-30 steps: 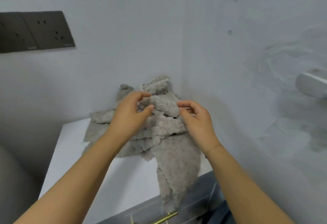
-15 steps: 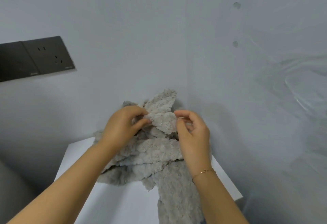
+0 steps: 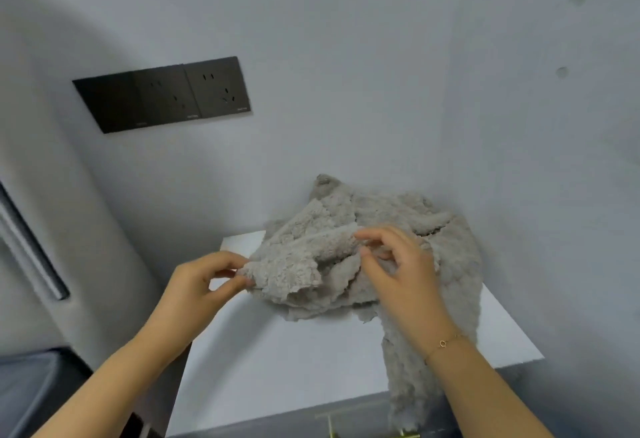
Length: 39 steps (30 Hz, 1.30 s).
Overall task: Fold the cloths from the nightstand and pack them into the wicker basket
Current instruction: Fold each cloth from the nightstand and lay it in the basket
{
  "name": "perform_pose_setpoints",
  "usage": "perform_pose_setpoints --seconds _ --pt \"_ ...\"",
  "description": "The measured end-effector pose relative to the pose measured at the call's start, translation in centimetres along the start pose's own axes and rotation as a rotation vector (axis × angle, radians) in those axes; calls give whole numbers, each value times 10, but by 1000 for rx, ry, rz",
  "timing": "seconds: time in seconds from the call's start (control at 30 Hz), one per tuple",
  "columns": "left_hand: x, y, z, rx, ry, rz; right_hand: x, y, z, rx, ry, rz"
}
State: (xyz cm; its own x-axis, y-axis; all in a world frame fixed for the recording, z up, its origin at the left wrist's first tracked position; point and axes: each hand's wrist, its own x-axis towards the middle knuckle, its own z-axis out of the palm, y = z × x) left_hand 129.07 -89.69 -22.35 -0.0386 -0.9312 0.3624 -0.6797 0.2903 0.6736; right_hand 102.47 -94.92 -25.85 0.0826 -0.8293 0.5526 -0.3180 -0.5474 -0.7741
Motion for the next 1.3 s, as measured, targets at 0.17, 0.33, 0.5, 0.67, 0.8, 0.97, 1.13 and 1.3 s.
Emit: perform_pose_setpoints --seconds 0.17,0.33,0.5,0.67,0.8,0.97,1.13,1.3 --pt "-53 -47 -6 134 -351 -121 -16 3 15 -284 -236 -181" --pt "-74 -25 5 79 -376 25 -27 7 19 -430 -324 -220" --pt "-80 -17 41 272 -339 124 -35 12 19 -584 -405 -280" --pt "-84 -31 48 261 -255 61 -33 15 24 -677 -260 -285" --pt "-84 -27 37 84 -55 -112 -27 16 27 -627 -172 -288" --pt "-71 -27 19 -398 140 -535 -26 6 29 -466 -88 -228" --pt "-84 -43 10 -206 220 -538 -25 -1 28 -326 -151 -207" --pt "-105 -31 5 290 14 185 -28 -7 30 -246 -188 -157"
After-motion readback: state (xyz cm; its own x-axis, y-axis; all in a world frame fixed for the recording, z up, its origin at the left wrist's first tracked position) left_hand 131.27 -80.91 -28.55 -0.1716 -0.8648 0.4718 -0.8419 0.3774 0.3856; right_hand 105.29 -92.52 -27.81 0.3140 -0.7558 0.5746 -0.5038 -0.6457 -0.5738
